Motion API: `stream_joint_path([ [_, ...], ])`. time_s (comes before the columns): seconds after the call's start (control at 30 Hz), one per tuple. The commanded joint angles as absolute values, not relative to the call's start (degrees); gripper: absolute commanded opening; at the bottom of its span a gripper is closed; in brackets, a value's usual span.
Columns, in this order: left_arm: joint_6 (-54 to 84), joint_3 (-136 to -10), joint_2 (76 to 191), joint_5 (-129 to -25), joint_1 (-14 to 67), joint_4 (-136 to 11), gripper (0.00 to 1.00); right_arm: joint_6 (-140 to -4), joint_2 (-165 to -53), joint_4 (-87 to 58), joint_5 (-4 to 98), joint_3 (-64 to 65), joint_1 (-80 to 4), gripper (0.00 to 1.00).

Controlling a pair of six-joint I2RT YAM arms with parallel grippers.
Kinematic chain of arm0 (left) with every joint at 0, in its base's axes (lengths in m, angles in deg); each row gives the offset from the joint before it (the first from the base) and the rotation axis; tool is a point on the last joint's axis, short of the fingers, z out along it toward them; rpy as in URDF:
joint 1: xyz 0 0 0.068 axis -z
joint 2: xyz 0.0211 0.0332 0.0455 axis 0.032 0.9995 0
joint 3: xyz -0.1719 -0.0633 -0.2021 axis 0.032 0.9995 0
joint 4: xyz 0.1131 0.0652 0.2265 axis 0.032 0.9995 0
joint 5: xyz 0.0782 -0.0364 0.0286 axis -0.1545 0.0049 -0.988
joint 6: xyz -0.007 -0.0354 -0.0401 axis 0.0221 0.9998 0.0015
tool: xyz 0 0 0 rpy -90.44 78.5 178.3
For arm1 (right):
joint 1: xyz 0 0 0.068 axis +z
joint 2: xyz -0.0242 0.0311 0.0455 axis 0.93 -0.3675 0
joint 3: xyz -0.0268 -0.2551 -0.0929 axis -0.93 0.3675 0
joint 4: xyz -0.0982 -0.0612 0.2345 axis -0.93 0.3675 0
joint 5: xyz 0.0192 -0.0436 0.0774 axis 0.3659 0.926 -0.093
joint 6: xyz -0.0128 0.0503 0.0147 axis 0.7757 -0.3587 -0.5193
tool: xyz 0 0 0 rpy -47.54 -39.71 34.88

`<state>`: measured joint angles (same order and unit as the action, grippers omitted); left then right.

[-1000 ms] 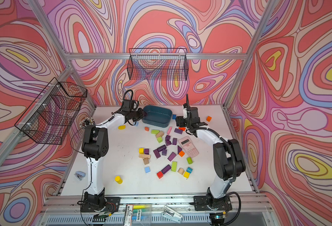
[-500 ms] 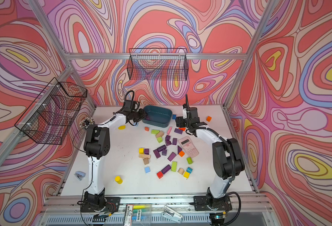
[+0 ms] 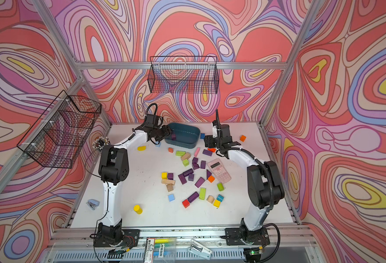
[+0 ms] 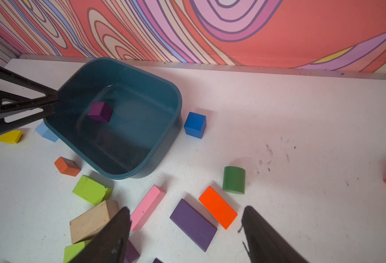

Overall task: Pick purple bricks into the storage bin
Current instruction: Adjust the storage box at the center of the board.

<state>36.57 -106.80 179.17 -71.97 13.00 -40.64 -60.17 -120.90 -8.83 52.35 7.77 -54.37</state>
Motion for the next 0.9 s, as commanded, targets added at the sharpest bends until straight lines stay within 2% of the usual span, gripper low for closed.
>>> stream_joint_path([
  [0.0,35.42,-109.04,180.83,-74.76,13.58,-34.98,0.67,-59.11,-121.77,-8.38,52.36,6.25,-54.11,0.8],
  [0.47,36.2,-107.75,178.12,-82.81,13.99,-26.85,0.67,-58.67,-123.97,-7.4,52.39,4.86,-54.13,0.81],
  [0.87,35.21,-103.24,174.92,-79.61,14.26,-33.89,0.72,-58.76,-123.97,-7.33,52.45,4.87,-54.11,0.81],
])
